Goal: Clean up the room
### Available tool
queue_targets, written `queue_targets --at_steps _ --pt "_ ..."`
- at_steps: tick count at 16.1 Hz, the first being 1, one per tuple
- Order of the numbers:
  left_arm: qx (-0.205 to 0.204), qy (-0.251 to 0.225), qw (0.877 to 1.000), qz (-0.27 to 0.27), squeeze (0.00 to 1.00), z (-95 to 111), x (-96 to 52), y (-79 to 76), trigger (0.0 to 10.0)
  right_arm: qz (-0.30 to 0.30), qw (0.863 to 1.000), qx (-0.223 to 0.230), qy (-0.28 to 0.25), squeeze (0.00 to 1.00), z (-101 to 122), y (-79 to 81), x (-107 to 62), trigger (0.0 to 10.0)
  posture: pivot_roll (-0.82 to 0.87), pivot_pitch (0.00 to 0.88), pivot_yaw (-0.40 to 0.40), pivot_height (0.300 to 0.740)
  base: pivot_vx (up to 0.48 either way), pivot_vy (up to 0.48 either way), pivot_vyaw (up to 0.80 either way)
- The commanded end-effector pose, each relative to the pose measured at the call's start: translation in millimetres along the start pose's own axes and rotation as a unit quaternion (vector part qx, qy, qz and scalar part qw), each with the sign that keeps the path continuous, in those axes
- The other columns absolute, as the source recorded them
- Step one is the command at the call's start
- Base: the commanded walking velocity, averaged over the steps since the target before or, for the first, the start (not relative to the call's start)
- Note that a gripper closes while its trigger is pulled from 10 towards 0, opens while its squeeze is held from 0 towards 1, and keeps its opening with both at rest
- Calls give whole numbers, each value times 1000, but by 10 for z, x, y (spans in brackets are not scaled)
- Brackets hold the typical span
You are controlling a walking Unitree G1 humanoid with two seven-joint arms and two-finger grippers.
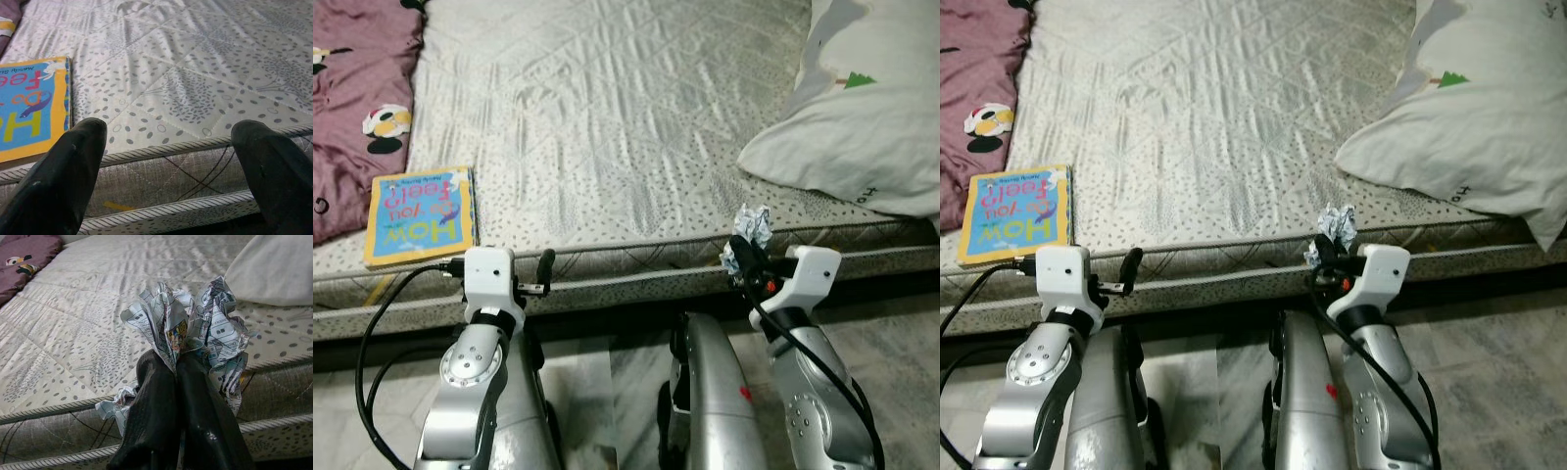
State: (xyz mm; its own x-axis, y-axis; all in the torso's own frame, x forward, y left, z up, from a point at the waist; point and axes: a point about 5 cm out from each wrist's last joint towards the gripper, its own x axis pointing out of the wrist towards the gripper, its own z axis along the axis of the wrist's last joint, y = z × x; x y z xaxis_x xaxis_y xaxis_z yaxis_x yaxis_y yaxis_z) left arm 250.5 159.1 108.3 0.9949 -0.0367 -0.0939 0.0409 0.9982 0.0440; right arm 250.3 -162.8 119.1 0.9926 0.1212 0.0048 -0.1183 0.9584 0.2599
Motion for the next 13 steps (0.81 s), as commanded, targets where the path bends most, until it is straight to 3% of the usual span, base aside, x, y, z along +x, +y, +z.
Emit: queue_targets --at_steps 1,13 --pt "1 9 1000 3 0 -54 -24 13 10000 -8 1000 4 -6 0 57 -6 -18 10000 -19 160 -6 563 0 0 0" --pt "3 17 1000 6 0 -91 24 37 10000 -53 999 3 -6 0 65 -133 54 10000 -16 137 5 702 0 0 0"
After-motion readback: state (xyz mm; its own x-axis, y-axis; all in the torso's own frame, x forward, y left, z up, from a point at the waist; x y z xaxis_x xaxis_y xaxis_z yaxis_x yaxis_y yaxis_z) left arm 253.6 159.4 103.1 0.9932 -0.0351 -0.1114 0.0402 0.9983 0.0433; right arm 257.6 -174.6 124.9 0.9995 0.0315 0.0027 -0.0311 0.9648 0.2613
